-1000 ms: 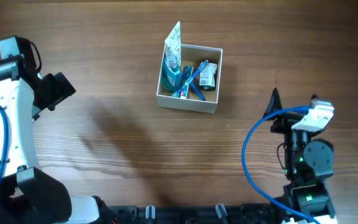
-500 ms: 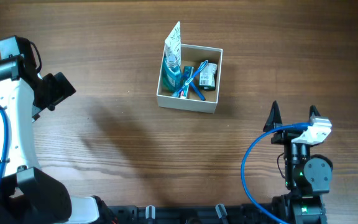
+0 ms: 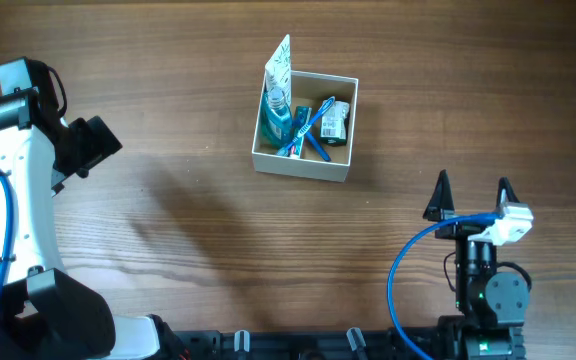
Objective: Pack container
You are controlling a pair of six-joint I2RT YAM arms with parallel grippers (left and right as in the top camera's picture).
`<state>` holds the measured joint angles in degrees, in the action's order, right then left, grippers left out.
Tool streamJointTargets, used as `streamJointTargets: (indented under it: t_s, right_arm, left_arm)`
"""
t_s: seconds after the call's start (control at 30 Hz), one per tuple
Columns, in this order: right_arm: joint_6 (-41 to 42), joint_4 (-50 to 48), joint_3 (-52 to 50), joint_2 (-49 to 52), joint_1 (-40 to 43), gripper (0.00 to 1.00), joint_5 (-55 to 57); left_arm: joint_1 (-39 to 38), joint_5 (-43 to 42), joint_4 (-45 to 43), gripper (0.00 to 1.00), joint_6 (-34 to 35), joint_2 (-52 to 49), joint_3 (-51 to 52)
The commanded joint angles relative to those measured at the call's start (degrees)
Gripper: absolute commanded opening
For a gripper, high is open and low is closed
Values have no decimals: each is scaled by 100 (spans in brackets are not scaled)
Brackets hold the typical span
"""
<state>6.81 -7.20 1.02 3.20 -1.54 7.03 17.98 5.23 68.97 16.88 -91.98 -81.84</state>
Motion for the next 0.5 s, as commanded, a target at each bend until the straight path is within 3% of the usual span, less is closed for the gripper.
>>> streamJointTargets:
  t_s: [0.0, 0.47]
  right_arm:
    - [81, 83, -72, -223, 28, 100, -109]
    - [-90, 619, -72, -304, 28, 100, -107]
  left_arm:
    - [31, -26, -2, 100, 50, -7, 22]
    - [31, -26, -2, 100, 50, -7, 22]
